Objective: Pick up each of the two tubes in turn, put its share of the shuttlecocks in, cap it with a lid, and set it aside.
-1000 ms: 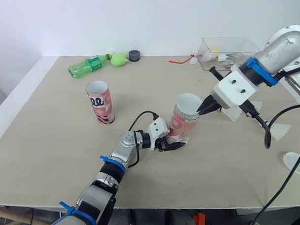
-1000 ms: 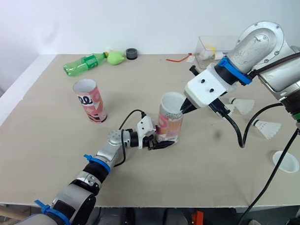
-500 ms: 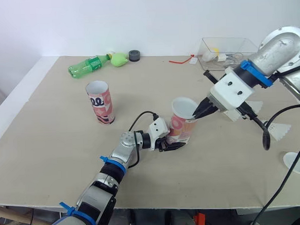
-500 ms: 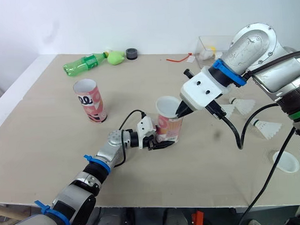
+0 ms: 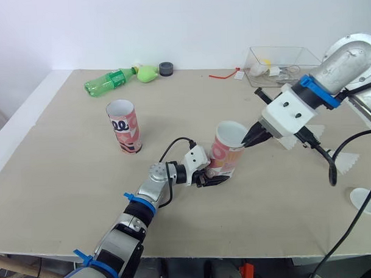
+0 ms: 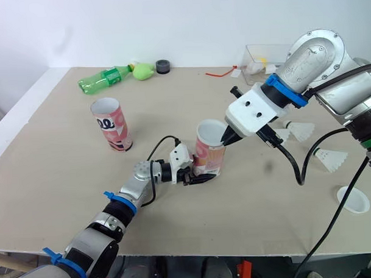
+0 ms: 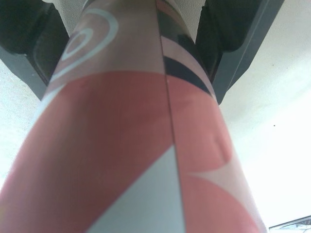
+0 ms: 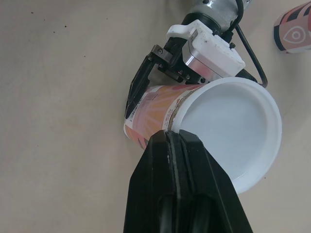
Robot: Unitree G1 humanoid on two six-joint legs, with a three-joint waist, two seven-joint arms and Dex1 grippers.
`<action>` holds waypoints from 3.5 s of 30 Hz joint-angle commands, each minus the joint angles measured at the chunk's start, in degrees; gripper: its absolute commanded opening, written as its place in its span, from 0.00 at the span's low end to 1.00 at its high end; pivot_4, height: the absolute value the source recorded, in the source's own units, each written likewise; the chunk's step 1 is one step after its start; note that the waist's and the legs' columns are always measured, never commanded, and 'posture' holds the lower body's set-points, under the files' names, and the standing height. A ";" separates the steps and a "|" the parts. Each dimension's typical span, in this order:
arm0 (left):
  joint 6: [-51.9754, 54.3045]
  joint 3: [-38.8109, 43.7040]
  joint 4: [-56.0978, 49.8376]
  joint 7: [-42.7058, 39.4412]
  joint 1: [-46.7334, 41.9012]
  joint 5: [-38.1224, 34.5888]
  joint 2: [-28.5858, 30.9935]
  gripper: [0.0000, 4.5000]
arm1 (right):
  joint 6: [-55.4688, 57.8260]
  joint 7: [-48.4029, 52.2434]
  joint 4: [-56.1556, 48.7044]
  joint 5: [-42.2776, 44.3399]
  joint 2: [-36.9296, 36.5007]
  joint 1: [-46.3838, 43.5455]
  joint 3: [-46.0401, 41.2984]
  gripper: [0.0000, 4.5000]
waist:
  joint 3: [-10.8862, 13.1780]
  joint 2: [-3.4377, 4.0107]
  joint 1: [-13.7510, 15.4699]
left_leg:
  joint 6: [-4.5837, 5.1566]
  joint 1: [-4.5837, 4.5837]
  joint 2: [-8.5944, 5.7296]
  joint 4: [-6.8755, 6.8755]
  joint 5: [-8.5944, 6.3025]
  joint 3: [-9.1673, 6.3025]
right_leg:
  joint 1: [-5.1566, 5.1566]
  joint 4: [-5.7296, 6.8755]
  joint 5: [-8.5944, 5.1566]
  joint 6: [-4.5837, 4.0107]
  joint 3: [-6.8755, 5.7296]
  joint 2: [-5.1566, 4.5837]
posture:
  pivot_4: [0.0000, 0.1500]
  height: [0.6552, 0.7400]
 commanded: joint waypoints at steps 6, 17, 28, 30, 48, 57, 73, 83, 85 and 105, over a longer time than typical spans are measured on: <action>2.46 -1.56 2.91 0.77 2.16 2.24 0.80 0.67 | -1.52 2.24 1.77 -0.57 0.35 -2.56 1.07 0.01 | 0.00 0.00 -0.01 | 0.00 0.01 0.00 0.00 0.01 0.00 | 0.00 0.00 0.01 0.00 0.01 0.00 | 1.00 1.00; 2.57 -1.54 2.64 0.77 2.11 2.06 0.70 0.67 | -1.74 2.24 2.27 -0.35 0.17 -2.92 2.25 0.01 | 0.00 0.00 -0.02 | 0.00 0.03 0.01 0.00 0.01 0.00 | 0.01 0.00 0.02 -0.01 0.01 0.00 | 1.00 1.00; 2.77 -1.72 2.60 0.88 2.23 2.14 0.53 0.67 | -1.08 2.24 2.82 -0.72 -0.19 -3.03 3.00 0.01 | 0.00 0.00 -0.03 | 0.00 0.03 0.01 0.00 0.01 0.00 | 0.01 0.00 0.02 -0.01 0.01 0.00 | 1.00 1.00; 2.94 -1.71 2.50 0.85 2.30 2.09 0.58 0.67 | -1.09 2.24 2.76 -0.46 -0.12 -2.90 2.76 0.01 | 0.00 0.00 -0.03 | 0.00 0.03 0.01 0.00 0.01 0.00 | 0.01 0.00 0.03 -0.02 0.01 0.00 | 1.00 1.00; 3.59 -1.21 2.54 0.61 1.96 1.69 0.98 0.67 | 19.29 2.24 -0.49 16.35 -1.70 -1.46 -7.95 0.17 | 0.00 0.00 -0.01 | -0.01 -0.02 0.01 -0.03 0.00 -0.01 | -0.03 -0.01 0.01 -0.07 0.02 -0.15 | 1.00 1.00; 3.42 -0.89 2.55 0.56 1.59 1.60 1.07 0.67 | 29.08 1.03 10.36 15.09 6.46 9.52 -26.08 0.12 | -0.01 -0.02 -0.06 | 0.00 -0.01 0.01 -0.01 0.01 0.09 | 0.07 -0.01 0.16 -0.03 -0.65 -0.60 | 1.00 1.00; 4.74 -0.82 0.22 0.50 2.59 1.52 1.62 0.67 | 39.21 -7.42 1.20 7.89 17.82 25.46 -41.51 0.00 | 0.00 0.00 -0.29 | 0.02 -0.09 0.06 -0.02 0.06 0.08 | 0.17 0.01 0.38 0.18 -1.33 -0.69 | 1.00 1.00; 5.08 -0.78 -0.22 1.14 3.03 1.53 1.57 0.67 | 37.39 -4.44 2.48 0.49 20.02 25.63 -40.92 0.00 | -0.01 0.00 -0.35 | 0.04 -0.10 0.07 -0.01 0.07 0.08 | 0.18 0.01 0.38 0.20 -1.35 -0.61 | 1.00 1.00; 5.11 -0.78 -0.28 1.20 3.10 1.51 1.60 0.67 | 36.78 -3.66 2.83 -0.60 20.20 25.60 -40.70 0.00 | 0.00 0.00 -0.38 | 0.04 -0.09 0.07 -0.01 0.07 0.07 | 0.18 0.01 0.38 0.20 -1.35 -0.60 | 1.00 1.00; 5.75 -0.39 -0.46 1.52 3.22 1.25 1.89 0.67 | 31.45 -1.18 2.59 -8.60 22.44 28.37 -39.08 0.00 | -0.03 -0.02 -0.78 | 0.01 0.06 0.09 0.00 0.09 0.02 | 0.18 0.01 0.39 0.22 -1.39 -0.59 | 1.00 1.00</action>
